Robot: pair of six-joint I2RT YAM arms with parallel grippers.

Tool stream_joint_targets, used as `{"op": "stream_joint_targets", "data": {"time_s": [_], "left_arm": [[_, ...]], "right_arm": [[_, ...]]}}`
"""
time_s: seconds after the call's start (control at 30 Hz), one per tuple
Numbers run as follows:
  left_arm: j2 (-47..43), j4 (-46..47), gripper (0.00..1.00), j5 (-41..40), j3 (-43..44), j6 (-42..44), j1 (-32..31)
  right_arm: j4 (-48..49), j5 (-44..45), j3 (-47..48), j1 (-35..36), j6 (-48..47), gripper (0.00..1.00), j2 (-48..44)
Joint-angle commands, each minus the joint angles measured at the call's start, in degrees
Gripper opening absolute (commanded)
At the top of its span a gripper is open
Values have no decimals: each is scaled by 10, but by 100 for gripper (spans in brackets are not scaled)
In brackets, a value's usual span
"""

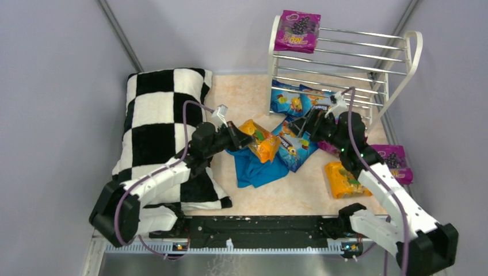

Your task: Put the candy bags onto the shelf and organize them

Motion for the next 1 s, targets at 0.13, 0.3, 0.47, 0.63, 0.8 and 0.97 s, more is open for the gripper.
{"op": "stream_joint_targets", "data": {"time_s": [0.13,0.3,0.47,0.63,0.8,0.97], "left_arm": [[-115,-47,0,-16,46,110,13],[-123,16,0,35,52,113,13],[-122,104,0,77,46,93,13],[-112,187,0,99,43,54,13],[-70,265,0,123,46,0,13],[-36,313,0,147,38,-35,13]], "right_arm": [[413,-397,-62,-49,294,99,169],[509,-373,-115,-33,406,99,219],[564,-348,-165,-22,462,99,237],[702,-308,-224,-22,577,99,258],[846,-259,-248,-6,680,99,291],[1033,-200,-253,4,781,99,348]]}}
